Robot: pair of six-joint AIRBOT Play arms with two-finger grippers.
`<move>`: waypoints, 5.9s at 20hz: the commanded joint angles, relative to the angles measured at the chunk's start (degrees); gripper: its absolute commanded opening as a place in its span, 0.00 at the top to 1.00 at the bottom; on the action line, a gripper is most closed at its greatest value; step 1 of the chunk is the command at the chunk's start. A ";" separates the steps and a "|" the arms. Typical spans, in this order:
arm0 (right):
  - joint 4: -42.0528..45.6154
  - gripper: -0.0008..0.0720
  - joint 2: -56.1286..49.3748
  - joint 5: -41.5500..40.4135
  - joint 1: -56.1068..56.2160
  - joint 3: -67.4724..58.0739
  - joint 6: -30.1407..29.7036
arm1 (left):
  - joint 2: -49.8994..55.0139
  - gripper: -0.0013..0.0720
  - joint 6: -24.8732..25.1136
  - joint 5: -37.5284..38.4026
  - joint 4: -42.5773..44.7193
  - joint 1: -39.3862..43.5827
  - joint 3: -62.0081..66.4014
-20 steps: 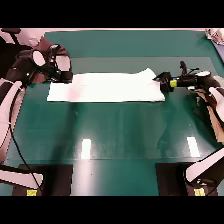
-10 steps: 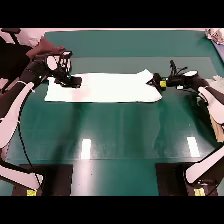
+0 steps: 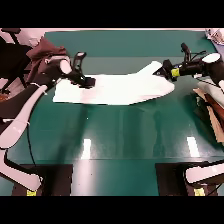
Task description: Fold the shirts.
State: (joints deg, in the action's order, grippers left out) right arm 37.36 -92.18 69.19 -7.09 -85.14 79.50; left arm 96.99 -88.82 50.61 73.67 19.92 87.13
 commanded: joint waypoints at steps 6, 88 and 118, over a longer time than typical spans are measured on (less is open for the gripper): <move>6.23 0.97 0.31 7.93 9.16 -19.91 19.65 | 5.05 0.94 -0.28 -13.29 -2.21 8.41 0.11; -25.75 0.10 -31.52 -31.12 34.97 -16.68 -7.56 | -28.72 0.94 -6.69 22.73 13.05 -17.53 -15.58; 9.77 0.97 9.86 8.24 -47.56 -34.29 17.90 | -30.29 0.94 -9.77 29.18 4.94 -17.53 -15.41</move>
State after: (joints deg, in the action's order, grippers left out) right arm 48.62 -85.03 76.64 -49.36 -120.86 97.76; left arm 66.74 -98.45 78.96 78.91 2.44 71.66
